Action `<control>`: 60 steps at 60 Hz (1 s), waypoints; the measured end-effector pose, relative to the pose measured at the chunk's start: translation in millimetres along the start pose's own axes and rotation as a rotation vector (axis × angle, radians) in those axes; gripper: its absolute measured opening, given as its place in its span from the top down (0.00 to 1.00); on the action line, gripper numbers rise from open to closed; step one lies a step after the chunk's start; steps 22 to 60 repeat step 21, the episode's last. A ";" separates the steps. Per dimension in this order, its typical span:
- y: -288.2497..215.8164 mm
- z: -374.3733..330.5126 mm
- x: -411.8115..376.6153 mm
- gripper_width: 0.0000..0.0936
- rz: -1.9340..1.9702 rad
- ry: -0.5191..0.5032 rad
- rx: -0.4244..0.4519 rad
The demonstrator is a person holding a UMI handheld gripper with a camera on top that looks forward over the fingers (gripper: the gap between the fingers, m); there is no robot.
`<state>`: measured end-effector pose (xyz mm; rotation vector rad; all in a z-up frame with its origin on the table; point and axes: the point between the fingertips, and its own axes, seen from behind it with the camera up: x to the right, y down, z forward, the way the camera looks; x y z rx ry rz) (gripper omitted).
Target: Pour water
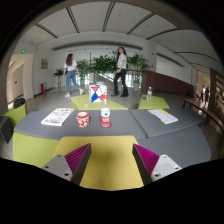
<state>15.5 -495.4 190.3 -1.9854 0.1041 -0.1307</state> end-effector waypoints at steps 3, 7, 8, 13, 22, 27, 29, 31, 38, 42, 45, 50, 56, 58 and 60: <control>-0.5 -7.5 3.4 0.09 0.001 -0.006 -0.001; 1.0 -12.4 4.6 0.09 0.001 -0.008 0.001; 1.3 -13.7 4.7 0.09 -0.001 -0.008 0.002; 1.0 -22.5 4.2 0.08 -0.024 -0.002 0.013; -4.5 -27.2 4.1 0.09 -0.043 -0.003 0.028; -4.5 -27.2 4.1 0.09 -0.043 -0.003 0.028; -4.5 -27.2 4.1 0.09 -0.043 -0.003 0.028; -4.5 -27.2 4.1 0.09 -0.043 -0.003 0.028; -4.5 -27.2 4.1 0.09 -0.043 -0.003 0.028; -4.5 -27.2 4.1 0.09 -0.043 -0.003 0.028; -4.5 -27.2 4.1 0.09 -0.043 -0.003 0.028; -4.5 -27.2 4.1 0.09 -0.043 -0.003 0.028; -4.5 -27.2 4.1 0.09 -0.043 -0.003 0.028; -4.5 -27.2 4.1 0.09 -0.043 -0.003 0.028; -4.5 -27.2 4.1 0.09 -0.043 -0.003 0.028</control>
